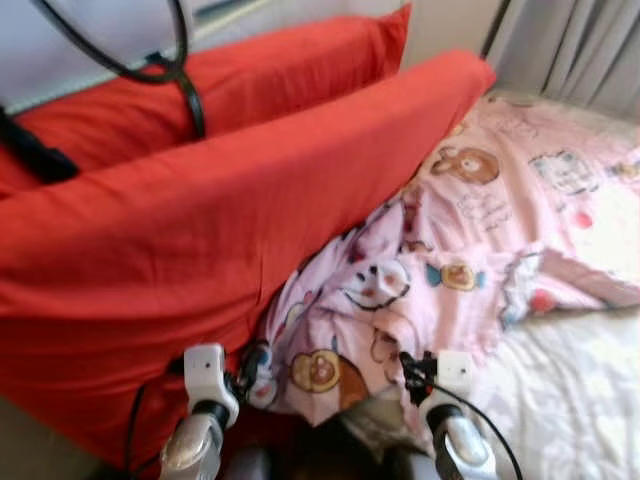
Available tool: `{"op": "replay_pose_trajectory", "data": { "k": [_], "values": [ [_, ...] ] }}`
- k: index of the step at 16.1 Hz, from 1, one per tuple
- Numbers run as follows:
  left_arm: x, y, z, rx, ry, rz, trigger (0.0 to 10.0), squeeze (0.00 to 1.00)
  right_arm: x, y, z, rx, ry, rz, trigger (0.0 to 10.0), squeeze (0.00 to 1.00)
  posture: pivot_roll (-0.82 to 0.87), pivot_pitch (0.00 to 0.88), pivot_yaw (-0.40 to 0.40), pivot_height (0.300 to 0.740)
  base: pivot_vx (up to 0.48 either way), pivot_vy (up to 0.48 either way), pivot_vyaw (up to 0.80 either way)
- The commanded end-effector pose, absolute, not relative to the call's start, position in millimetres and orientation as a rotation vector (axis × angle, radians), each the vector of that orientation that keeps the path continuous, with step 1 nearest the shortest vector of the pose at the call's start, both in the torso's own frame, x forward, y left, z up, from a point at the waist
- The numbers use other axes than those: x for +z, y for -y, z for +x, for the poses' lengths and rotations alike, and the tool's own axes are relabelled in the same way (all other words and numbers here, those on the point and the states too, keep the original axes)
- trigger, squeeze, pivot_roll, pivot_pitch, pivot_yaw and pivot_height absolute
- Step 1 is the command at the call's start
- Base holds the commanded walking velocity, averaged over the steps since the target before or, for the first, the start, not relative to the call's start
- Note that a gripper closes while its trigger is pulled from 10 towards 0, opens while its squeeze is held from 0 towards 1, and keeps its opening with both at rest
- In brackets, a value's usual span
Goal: Clean up the room
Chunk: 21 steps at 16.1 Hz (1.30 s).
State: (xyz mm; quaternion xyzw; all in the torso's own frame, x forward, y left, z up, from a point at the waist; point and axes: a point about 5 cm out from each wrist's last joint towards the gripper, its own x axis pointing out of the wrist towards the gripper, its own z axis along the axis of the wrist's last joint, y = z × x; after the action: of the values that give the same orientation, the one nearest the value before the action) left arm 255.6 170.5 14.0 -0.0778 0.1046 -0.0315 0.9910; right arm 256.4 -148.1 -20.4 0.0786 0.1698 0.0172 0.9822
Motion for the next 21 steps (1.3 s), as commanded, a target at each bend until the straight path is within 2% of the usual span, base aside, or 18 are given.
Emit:
{"op": "replay_pose_trajectory", "data": {
  "k": [1, 21],
  "values": [
    [9.5, -170.5, 252.3, -0.062, -0.228, -0.159, 10.0, 0.00, -26.8, 154.2, 249.0, 0.023, -0.375, 0.151, 10.0, 0.00, 0.00, 0.097, -0.027, 0.631, 0.000, 0.000, 0.00],
    [8.3, -167.3, 252.0, -0.089, -0.236, -0.150, 10.0, 0.00, -30.5, 154.5, 247.8, 0.013, -0.416, 0.110, 10.0, 0.00, 0.00, 0.109, -0.023, 0.607, 0.000, 0.000, 0.00]
  ]
}}
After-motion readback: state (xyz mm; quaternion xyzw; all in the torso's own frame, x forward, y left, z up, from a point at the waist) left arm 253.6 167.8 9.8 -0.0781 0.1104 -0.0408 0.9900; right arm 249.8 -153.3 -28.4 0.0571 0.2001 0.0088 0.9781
